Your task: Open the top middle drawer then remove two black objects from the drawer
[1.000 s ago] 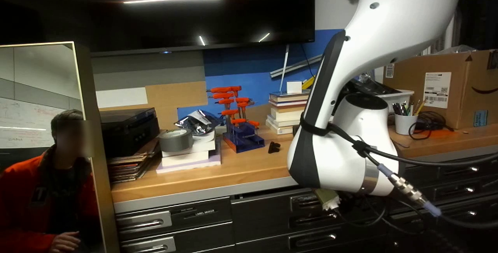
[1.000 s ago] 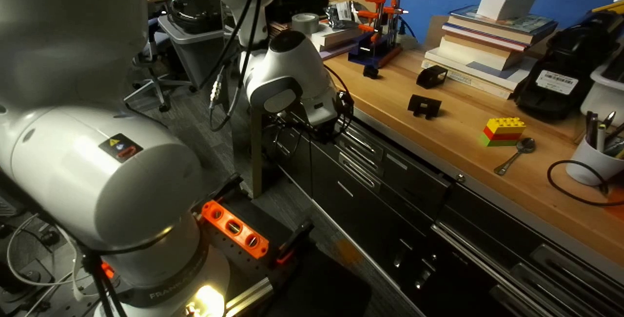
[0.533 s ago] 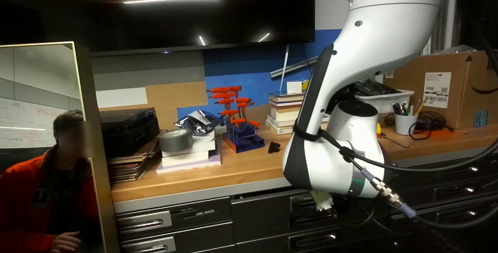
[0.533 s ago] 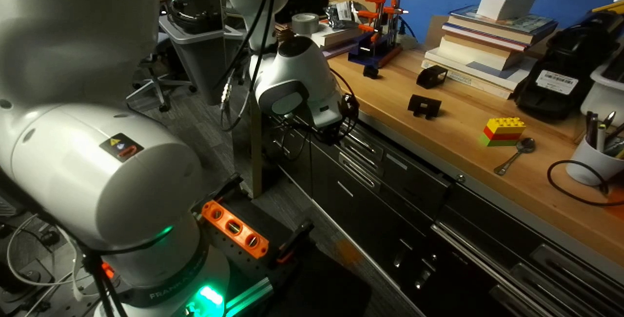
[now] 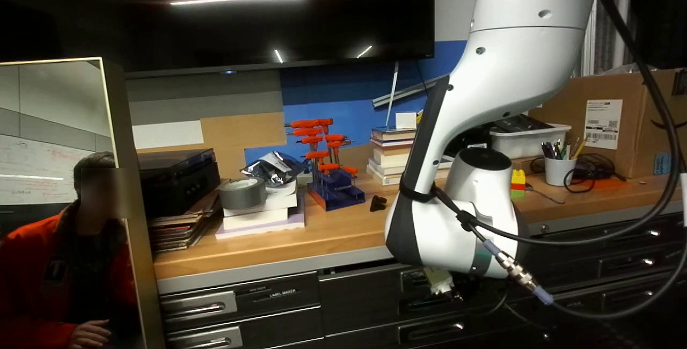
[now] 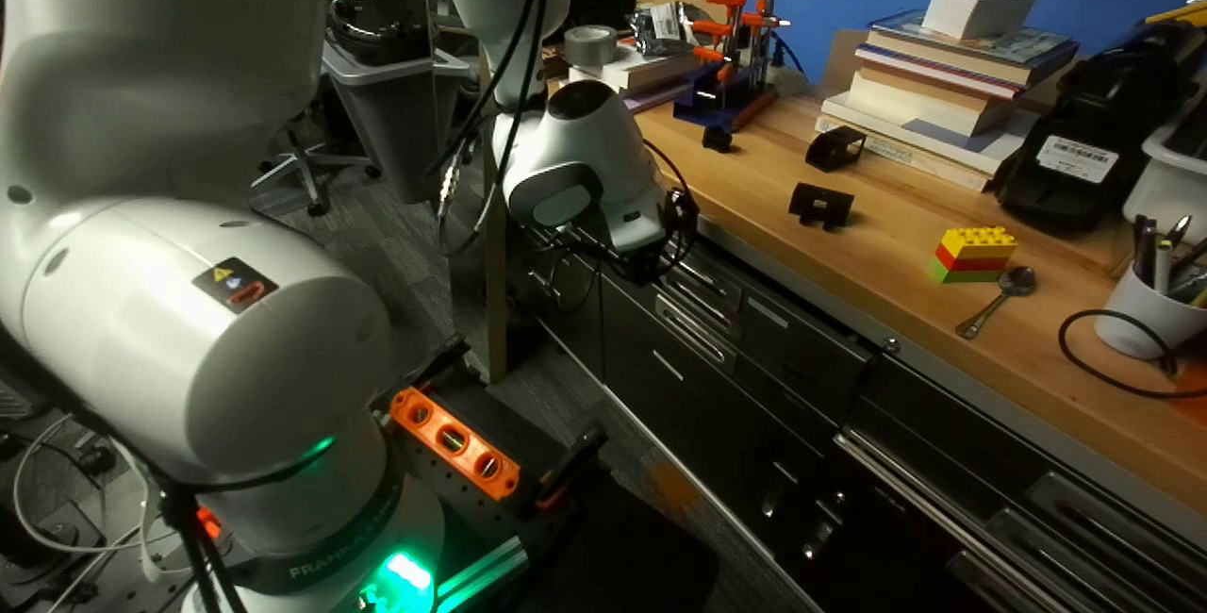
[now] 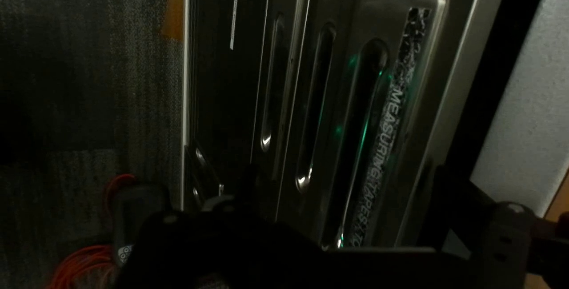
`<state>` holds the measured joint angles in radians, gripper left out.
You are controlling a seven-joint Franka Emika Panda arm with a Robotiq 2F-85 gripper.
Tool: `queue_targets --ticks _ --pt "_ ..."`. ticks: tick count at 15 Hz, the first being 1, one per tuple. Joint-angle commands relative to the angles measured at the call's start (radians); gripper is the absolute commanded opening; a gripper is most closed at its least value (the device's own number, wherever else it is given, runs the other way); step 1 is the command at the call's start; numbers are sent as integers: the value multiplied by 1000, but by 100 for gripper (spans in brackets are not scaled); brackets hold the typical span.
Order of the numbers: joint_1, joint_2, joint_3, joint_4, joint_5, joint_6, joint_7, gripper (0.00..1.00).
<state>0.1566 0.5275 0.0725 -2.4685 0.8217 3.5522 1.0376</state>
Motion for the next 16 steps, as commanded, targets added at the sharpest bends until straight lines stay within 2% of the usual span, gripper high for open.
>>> queue_targets --ticks 1,16 --pt "17 25 -6 41 44 18 0 100" --pt "3 92 15 109 46 12 27 100"
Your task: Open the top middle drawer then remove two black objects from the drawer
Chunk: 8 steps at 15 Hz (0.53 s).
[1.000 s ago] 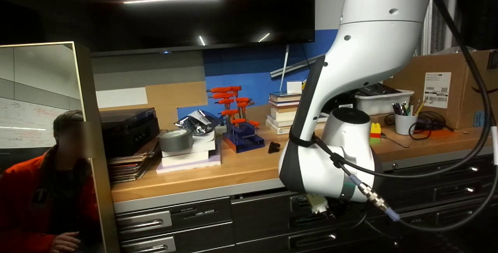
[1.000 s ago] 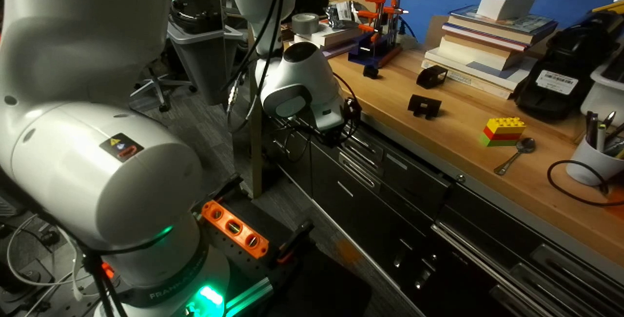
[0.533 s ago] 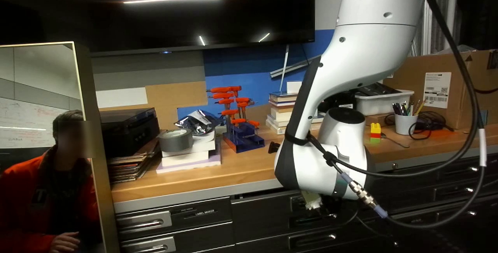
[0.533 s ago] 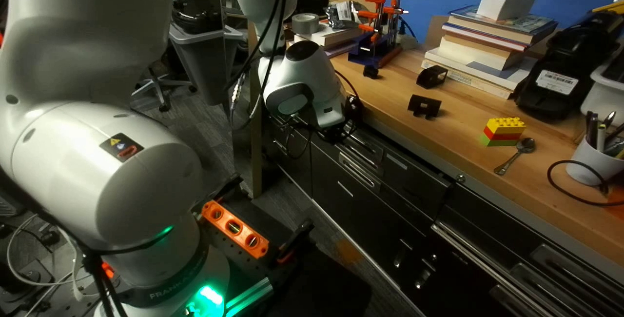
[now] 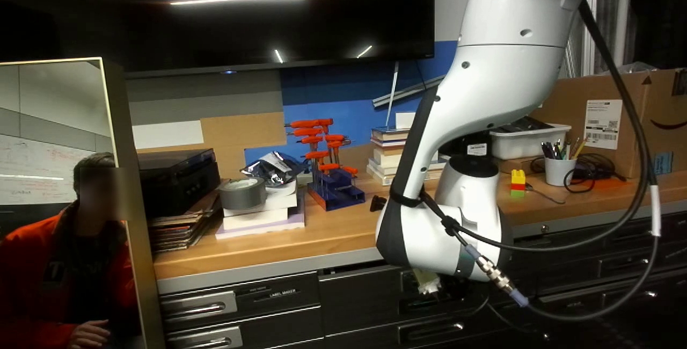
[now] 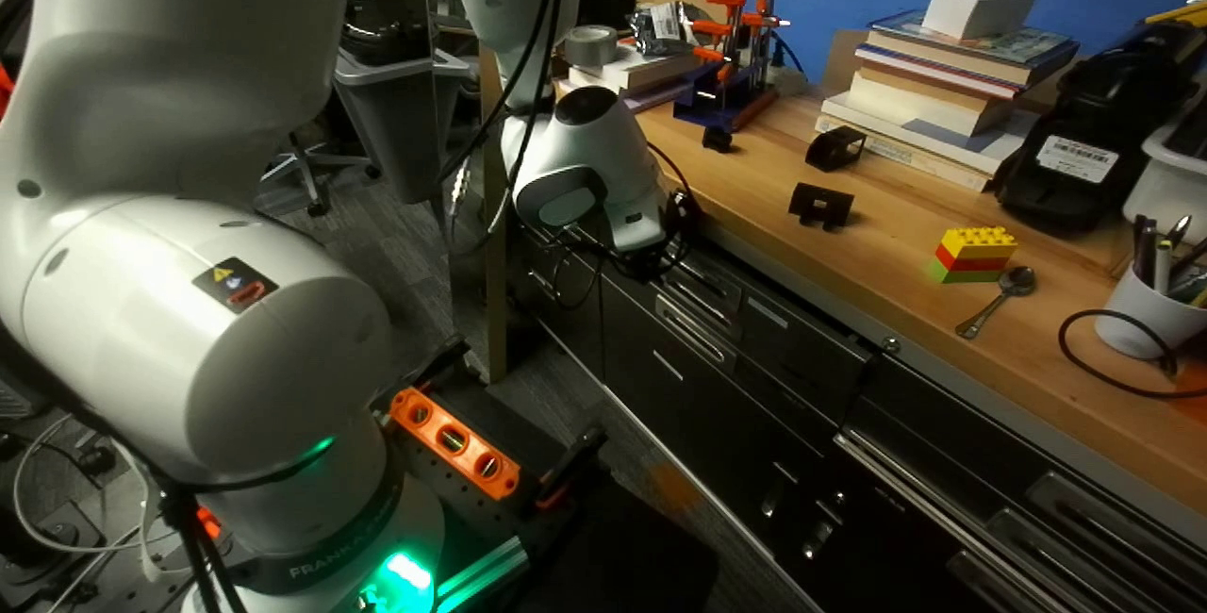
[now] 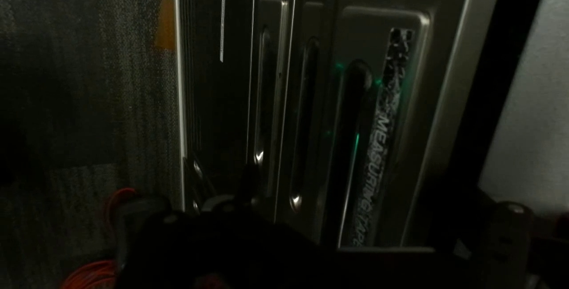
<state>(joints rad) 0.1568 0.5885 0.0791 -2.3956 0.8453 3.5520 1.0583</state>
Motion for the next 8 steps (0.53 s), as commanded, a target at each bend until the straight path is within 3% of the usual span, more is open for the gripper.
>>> queue_targets --ticks 1,5,8 --pt "4 38 7 42 24 9 5 100" --pt "10 37 -2 37 24 -20 -13 100" --pt "99 -4 -106 2 78 -173 -72 100"
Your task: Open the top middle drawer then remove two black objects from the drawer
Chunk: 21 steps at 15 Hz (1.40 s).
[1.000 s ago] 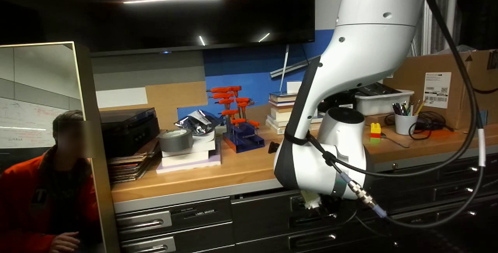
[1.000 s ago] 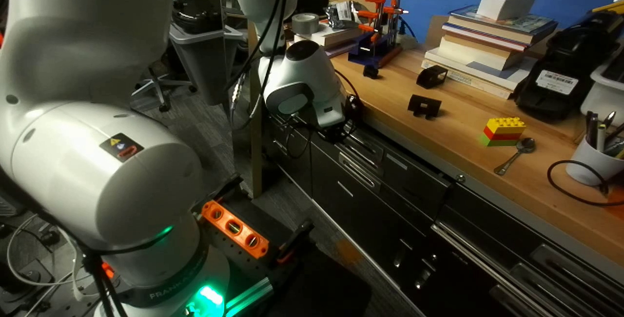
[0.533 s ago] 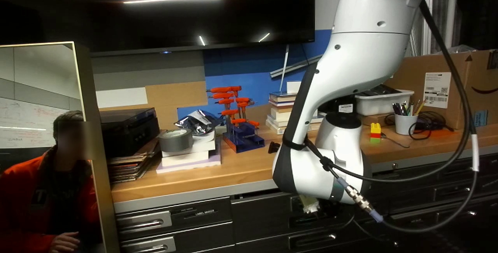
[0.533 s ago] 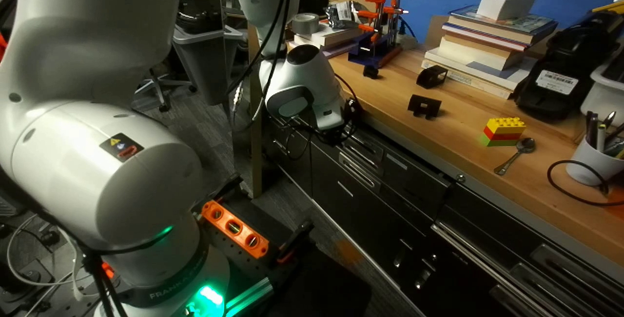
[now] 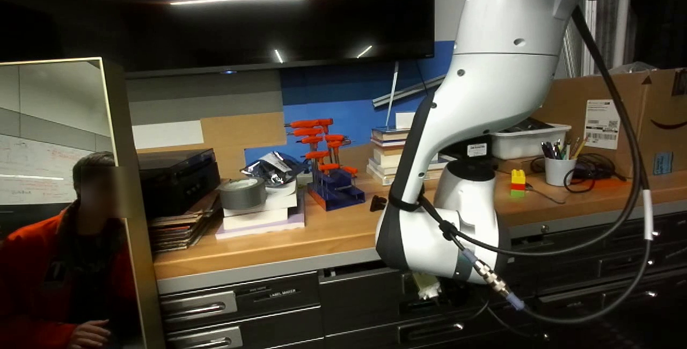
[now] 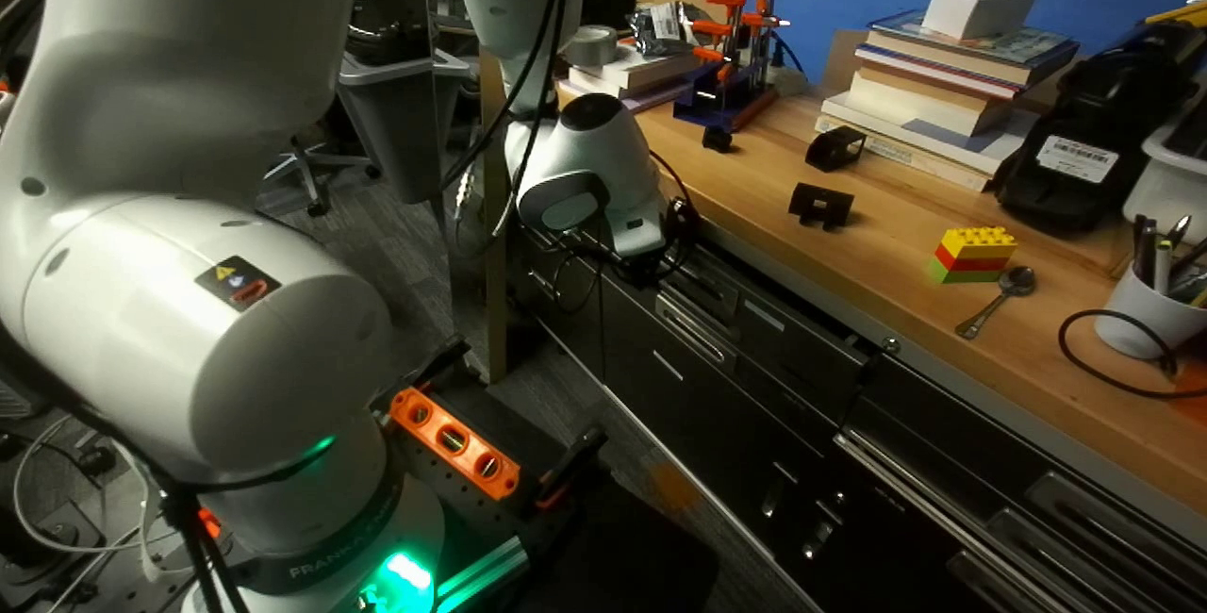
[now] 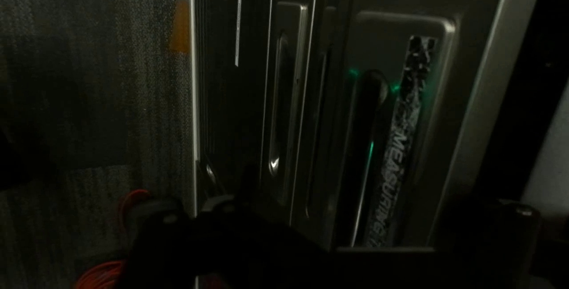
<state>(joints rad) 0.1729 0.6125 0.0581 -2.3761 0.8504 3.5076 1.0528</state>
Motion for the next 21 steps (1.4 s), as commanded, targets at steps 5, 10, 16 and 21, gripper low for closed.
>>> queue_targets --ticks 5,10,16,21 --pt "448 -25 -497 -111 31 -429 26 100" --pt "798 -19 -858 -155 -193 -704 246 100" --pt "851 -145 -945 -169 -642 -942 557 100" --pt "806 -278 -910 -181 -859 -1111 739 100"
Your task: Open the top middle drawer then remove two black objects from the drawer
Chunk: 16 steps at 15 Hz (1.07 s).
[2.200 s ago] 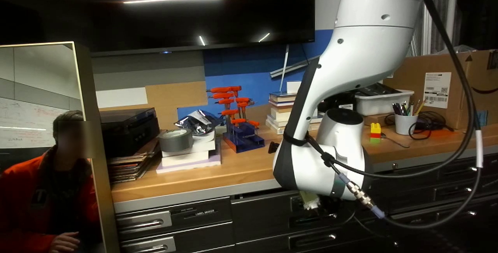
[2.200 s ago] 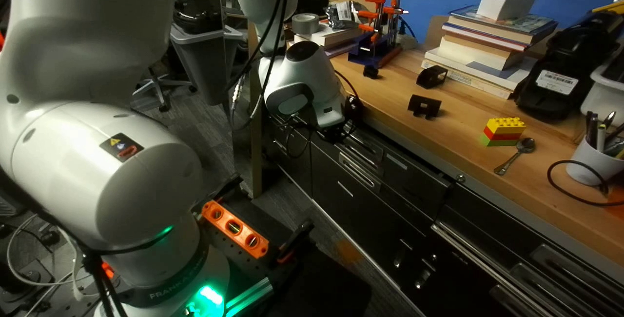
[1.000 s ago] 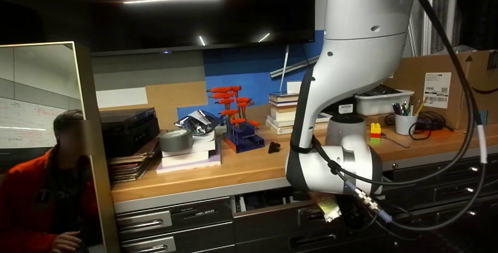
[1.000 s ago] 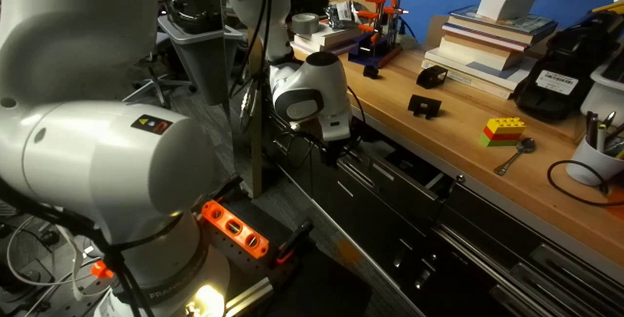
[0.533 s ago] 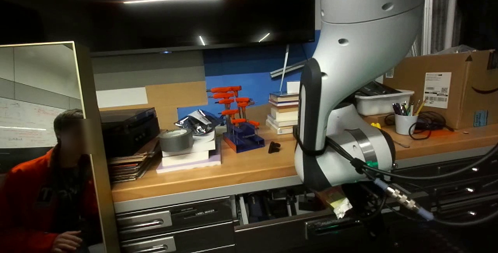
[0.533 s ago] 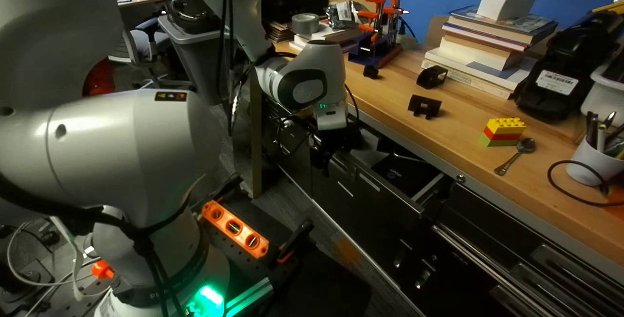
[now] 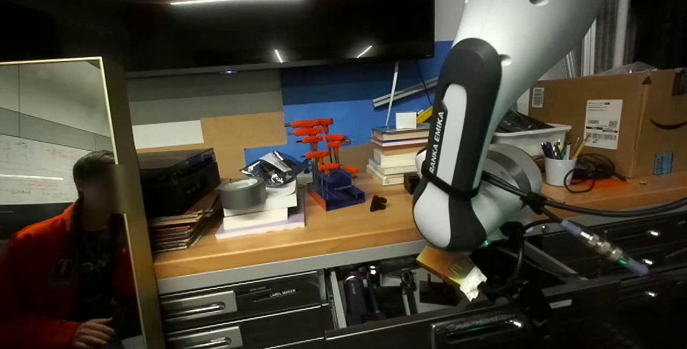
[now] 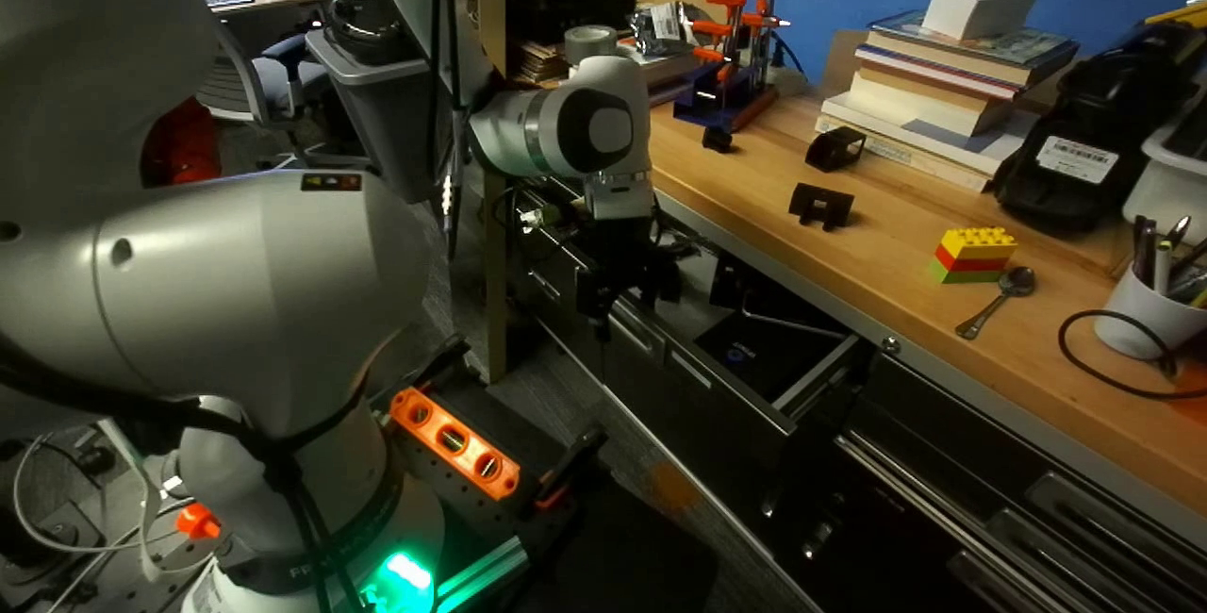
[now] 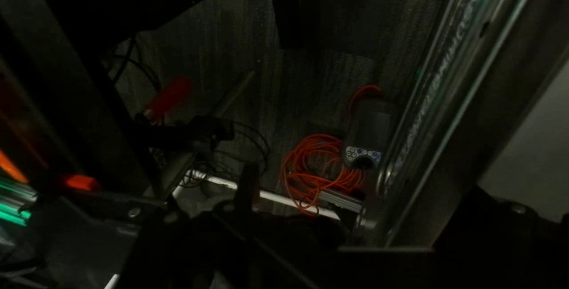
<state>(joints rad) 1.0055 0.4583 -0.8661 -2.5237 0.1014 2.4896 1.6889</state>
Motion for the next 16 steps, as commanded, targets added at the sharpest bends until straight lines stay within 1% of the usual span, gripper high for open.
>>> queue_targets --ticks 1,4,6,8,9,10,12,14,16 --pt "-37 -155 25 -48 -140 -120 140 100" --pt "-104 -246 88 -90 -206 -174 236 100" --pt "-183 -296 164 -110 -237 -201 276 100" --pt "-286 -331 261 -118 -275 -191 286 100" --pt "-343 -348 315 -119 -305 -167 271 100" --pt "-407 -366 376 -120 -351 -119 216 100" --pt "-536 -397 499 -98 -420 -110 184 100" --pt "-647 -419 616 -83 -444 -91 116 100" --pt "-728 -438 700 -83 -424 -57 16 100"
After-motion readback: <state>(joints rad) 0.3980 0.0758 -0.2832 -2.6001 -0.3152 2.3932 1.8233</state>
